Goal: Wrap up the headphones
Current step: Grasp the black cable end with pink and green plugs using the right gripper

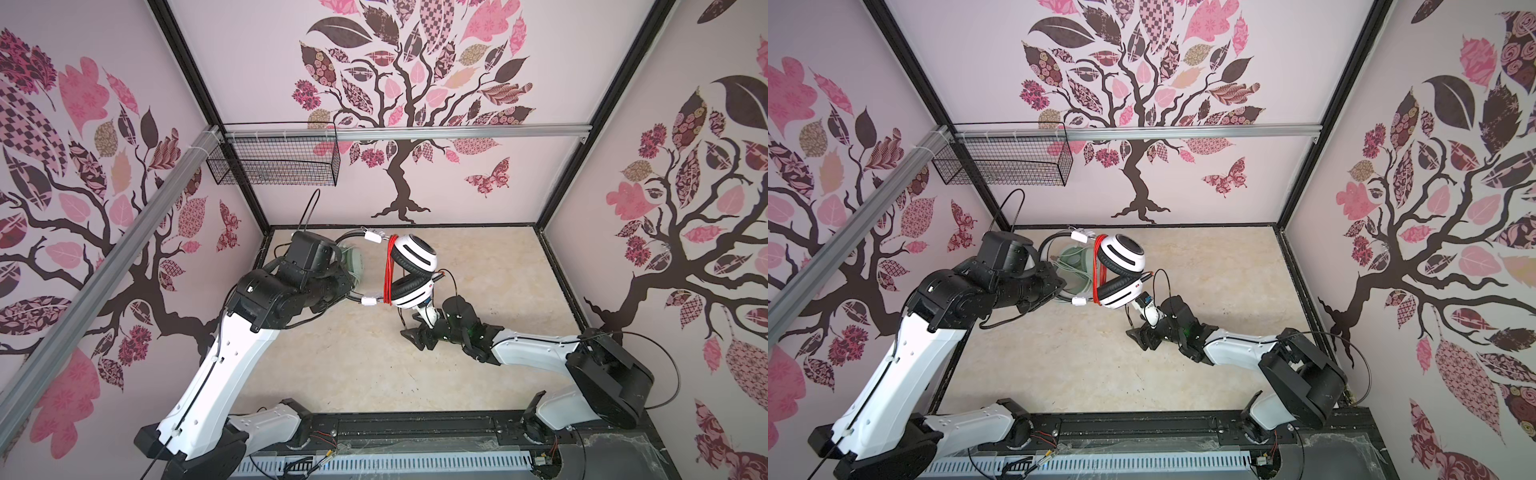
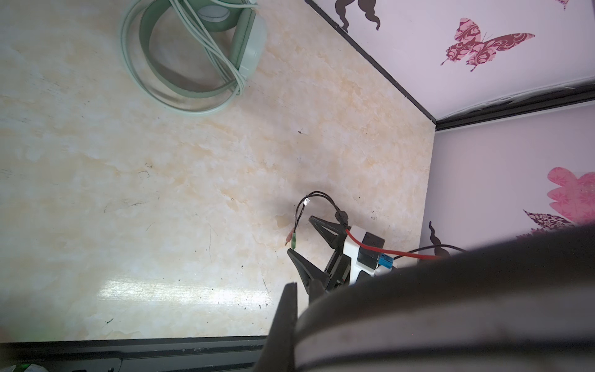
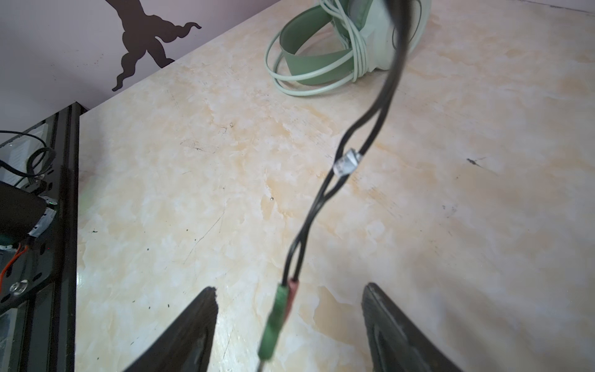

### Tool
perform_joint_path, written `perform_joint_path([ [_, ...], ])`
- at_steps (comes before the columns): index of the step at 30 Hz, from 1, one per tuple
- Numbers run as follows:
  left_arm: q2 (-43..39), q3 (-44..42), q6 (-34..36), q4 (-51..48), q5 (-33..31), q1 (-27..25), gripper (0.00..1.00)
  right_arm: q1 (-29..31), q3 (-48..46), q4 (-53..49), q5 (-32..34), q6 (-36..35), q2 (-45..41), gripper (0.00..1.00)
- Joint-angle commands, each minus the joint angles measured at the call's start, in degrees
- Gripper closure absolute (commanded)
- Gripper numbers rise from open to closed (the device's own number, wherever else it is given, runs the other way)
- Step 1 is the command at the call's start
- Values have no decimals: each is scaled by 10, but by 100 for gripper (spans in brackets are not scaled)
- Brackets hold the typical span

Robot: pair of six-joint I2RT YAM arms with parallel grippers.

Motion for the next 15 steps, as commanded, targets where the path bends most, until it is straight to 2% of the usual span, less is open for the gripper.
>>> perform_joint_path([
  [1, -11, 28, -8, 35, 7, 2, 100, 3, 27, 27, -20, 25, 34, 30],
  [5, -12, 30, -7, 35, 7, 1, 100, 3, 43, 41, -4, 61, 81, 42],
  [8, -14, 32, -6, 34, 6, 1, 100, 3, 39, 68, 17, 68, 108, 46],
  [12, -14, 36, -3, 28, 3, 1, 100, 2, 36, 89, 8, 73, 124, 55],
  [15, -15, 36, -2, 27, 1, 2, 100, 3, 28, 101, -4, 78, 124, 58],
])
